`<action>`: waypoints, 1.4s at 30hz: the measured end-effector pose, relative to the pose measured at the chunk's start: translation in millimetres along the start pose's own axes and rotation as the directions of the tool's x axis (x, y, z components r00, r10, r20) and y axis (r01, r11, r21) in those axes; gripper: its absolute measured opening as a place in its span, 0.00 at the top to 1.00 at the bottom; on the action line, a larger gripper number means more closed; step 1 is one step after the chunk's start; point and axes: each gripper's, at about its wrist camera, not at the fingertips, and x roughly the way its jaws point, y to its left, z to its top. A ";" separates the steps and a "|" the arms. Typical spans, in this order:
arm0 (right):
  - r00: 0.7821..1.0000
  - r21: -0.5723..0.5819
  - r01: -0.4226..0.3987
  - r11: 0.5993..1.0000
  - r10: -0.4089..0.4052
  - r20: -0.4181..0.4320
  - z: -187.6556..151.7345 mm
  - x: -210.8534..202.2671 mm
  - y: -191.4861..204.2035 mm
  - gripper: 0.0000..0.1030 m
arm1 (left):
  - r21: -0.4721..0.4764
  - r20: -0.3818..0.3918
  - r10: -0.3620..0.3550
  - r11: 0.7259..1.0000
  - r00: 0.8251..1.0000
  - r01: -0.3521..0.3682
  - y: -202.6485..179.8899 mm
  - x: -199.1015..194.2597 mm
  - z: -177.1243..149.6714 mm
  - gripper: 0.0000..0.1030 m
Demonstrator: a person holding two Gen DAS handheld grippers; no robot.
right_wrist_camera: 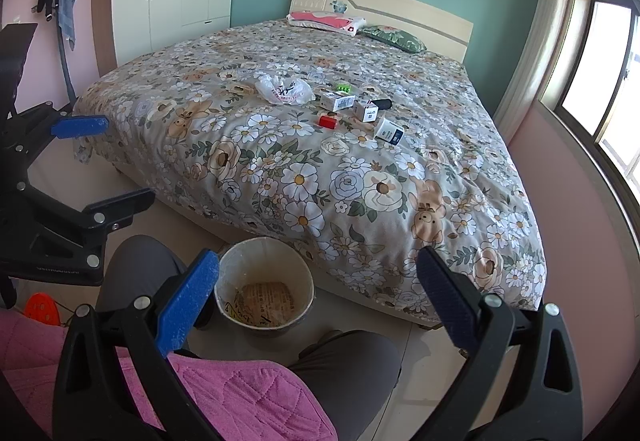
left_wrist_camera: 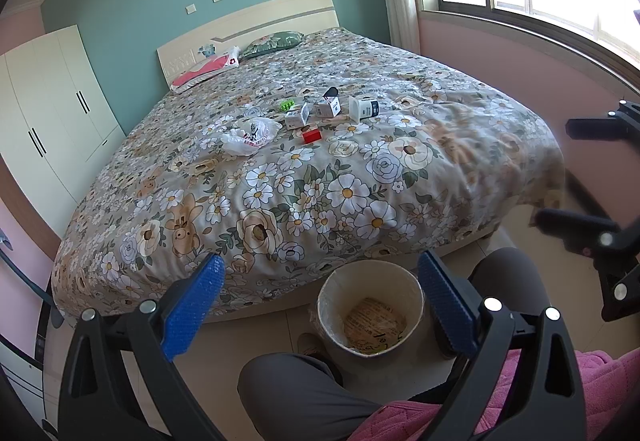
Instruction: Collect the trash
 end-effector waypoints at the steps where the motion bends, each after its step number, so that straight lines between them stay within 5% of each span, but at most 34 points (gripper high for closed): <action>1: 1.000 0.000 0.001 1.000 -0.001 -0.001 0.2 -0.3 -0.3 0.06 | 0.000 0.000 0.000 1.000 1.000 0.000 -0.1 -0.1 0.1 0.05; 42: 1.000 -0.005 0.001 1.000 -0.001 -0.002 -0.6 1.3 0.4 0.06 | -0.008 -0.011 -0.003 1.000 1.000 0.003 2.9 7.3 0.5 0.04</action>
